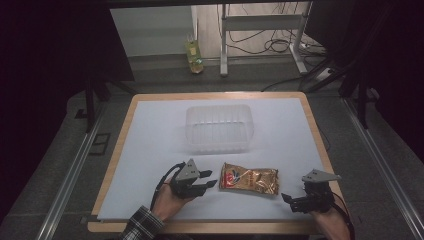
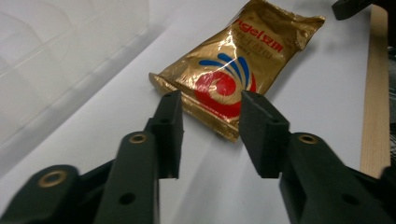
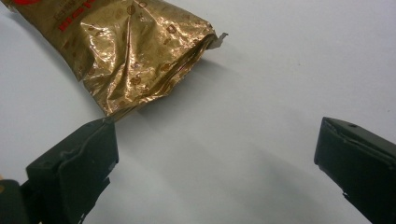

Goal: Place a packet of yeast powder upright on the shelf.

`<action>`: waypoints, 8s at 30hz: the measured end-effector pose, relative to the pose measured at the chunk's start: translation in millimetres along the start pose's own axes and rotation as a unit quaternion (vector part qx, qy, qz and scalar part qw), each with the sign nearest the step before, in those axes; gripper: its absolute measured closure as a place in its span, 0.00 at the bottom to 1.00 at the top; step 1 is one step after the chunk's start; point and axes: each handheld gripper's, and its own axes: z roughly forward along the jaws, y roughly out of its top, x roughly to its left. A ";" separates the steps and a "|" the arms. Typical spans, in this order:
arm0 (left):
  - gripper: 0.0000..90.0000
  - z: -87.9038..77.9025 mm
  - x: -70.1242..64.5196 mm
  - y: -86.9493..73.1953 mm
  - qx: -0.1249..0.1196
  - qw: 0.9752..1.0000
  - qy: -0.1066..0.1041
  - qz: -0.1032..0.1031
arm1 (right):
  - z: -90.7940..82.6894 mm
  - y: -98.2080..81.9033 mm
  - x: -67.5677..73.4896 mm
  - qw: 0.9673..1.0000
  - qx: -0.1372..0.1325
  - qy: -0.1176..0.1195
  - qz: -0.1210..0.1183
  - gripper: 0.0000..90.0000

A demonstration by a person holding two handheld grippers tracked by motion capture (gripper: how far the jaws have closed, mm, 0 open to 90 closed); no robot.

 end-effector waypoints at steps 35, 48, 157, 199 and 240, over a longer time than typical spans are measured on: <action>0.99 66.0 -6.6 24.0 0.020 0.999 -0.020 0.033 | 1.4 -1.0 0.0 1.000 0.011 0.002 0.004 0.00; 1.00 65.7 -7.1 19.3 0.043 0.997 0.018 0.069 | -3.4 -1.0 -1.9 1.000 0.005 0.003 0.012 0.00; 0.25 41.0 -2.3 4.2 0.044 0.998 0.019 0.050 | 30.2 92.6 0.6 0.956 -0.022 0.226 0.186 0.79; 0.00 15.0 -21.6 -6.0 0.048 0.997 0.035 0.041 | -5.3 158.6 -16.5 0.971 -0.024 0.181 0.157 0.79; 0.00 9.4 -28.1 -7.1 0.049 0.998 0.026 0.039 | 45.1 246.9 -37.9 0.979 -0.007 0.113 0.170 0.80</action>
